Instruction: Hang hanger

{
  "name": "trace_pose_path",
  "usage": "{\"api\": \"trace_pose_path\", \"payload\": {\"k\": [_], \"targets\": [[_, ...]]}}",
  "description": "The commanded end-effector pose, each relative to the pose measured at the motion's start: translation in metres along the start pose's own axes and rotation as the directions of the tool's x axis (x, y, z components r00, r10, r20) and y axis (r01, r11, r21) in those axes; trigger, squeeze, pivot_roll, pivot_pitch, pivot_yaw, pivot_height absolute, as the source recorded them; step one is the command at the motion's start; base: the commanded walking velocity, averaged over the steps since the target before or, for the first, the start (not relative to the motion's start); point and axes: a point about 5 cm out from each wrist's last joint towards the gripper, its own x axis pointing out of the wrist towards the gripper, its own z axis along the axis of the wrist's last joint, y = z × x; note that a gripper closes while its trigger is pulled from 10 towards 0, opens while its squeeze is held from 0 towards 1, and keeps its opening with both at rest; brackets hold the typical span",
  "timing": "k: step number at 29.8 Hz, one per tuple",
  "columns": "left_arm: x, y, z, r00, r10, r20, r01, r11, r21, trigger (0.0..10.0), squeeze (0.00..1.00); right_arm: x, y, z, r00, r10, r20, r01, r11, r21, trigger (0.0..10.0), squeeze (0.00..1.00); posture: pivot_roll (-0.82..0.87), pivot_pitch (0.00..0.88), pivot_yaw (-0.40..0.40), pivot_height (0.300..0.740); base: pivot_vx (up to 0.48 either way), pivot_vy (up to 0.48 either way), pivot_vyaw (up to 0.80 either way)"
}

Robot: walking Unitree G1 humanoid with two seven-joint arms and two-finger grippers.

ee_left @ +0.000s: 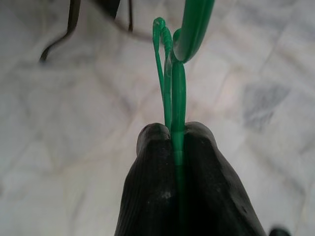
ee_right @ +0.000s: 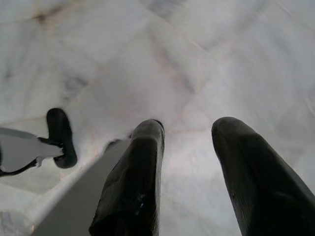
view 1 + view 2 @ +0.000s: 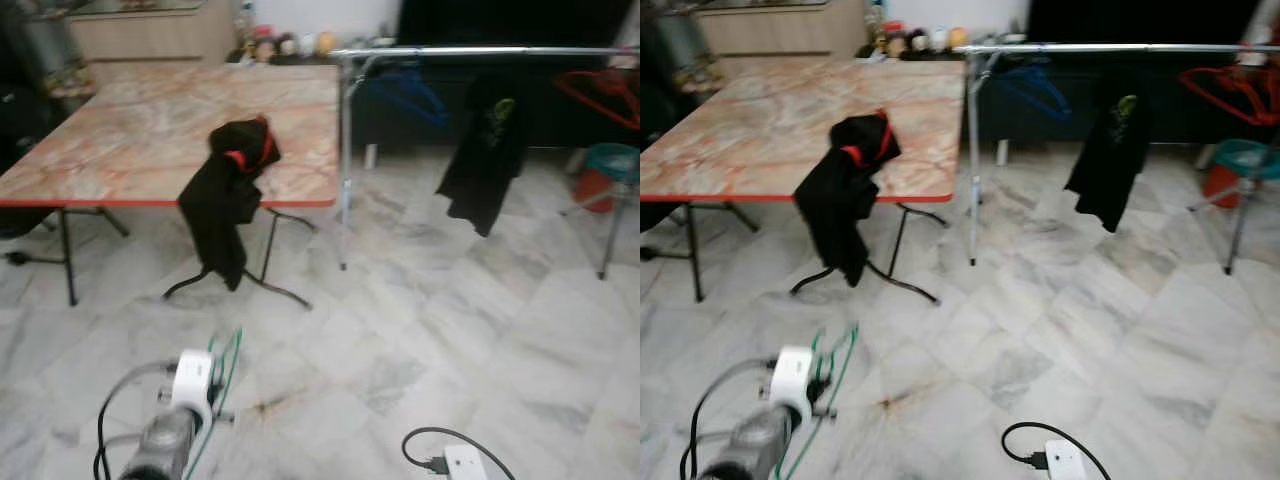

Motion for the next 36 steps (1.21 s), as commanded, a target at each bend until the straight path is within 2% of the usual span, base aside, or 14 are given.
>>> {"api": "trace_pose_path", "payload": {"k": [1, 5, 8, 12, 16, 19, 36], "targets": [[-0.01, 0.004, -0.026, 0.996, 0.019, -0.087, -0.023, 0.999, -0.039, 10.0, 0.0, 0.0, 0.001, 0.003, 1.0, -0.004, 0.013, 0.004, 1.0, 0.027, 10.0, 0.0, -0.09, 0.0, 0.029, 0.74, 0.0, 0.0, 0.0], [-0.012, 0.006, -0.033, 0.991, 0.031, -0.133, -0.033, 0.999, -0.011, 10.0, 0.0, 0.0, 0.001, 0.007, 0.999, 0.005, 0.046, -0.008, 0.999, 0.051, 10.0, 0.0, -0.09, 0.0, 0.026, 0.74, 0.0, 0.0, 0.0], [-0.013, 0.006, -0.036, 0.989, 0.037, -0.141, -0.038, 0.999, -0.01, 10.0, 0.0, 0.0, -0.007, 0.01, 0.998, -0.013, 0.062, 0.008, 0.997, 0.074, 10.0, 0.0, -0.09, 0.0, 0.022, 0.74, 0.0, 0.0, 0.0], [-0.016, 0.007, -0.042, 0.985, 0.049, -0.166, -0.052, 0.999, -0.011, 10.0, 0.0, -0.001, -0.012, 0.008, 0.998, -0.021, 0.06, 0.016, 0.997, 0.077, 10.0, 0.0, -0.09, 0.0, 0.019, 0.74, 0.0, 0.0, 0.0], [-0.02, 0.01, -0.051, 0.976, 0.073, -0.206, -0.084, 0.995, -0.045, 10.0, 0.0, -0.002, -0.015, 0.002, 0.999, -0.018, 0.05, 0.014, 0.998, 0.069, 10.0, 0.0, -0.09, 0.0, 0.015, 0.74, 0.0, 0.0, 0.0], [-0.024, 0.013, -0.058, 0.968, 0.087, -0.236, -0.095, 0.995, -0.023, 10.0, 0.0, -0.001, -0.013, 0.005, 0.998, -0.013, 0.058, 0.009, 0.997, 0.074, 10.0, 0.0, -0.09, 0.0, 0.015, 0.74, 0.0, 0.0, 0.0], [-0.028, 0.015, -0.066, 0.958, 0.084, -0.275, -0.089, 0.996, -0.004, 10.0, 0.0, -0.001, -0.009, 0.004, 0.999, -0.001, 0.051, -0.002, 0.999, 0.051, 10.0, 0.0, -0.1, 0.0, 0.021, 0.74, 0.0, -0.378, 0.0]]}}
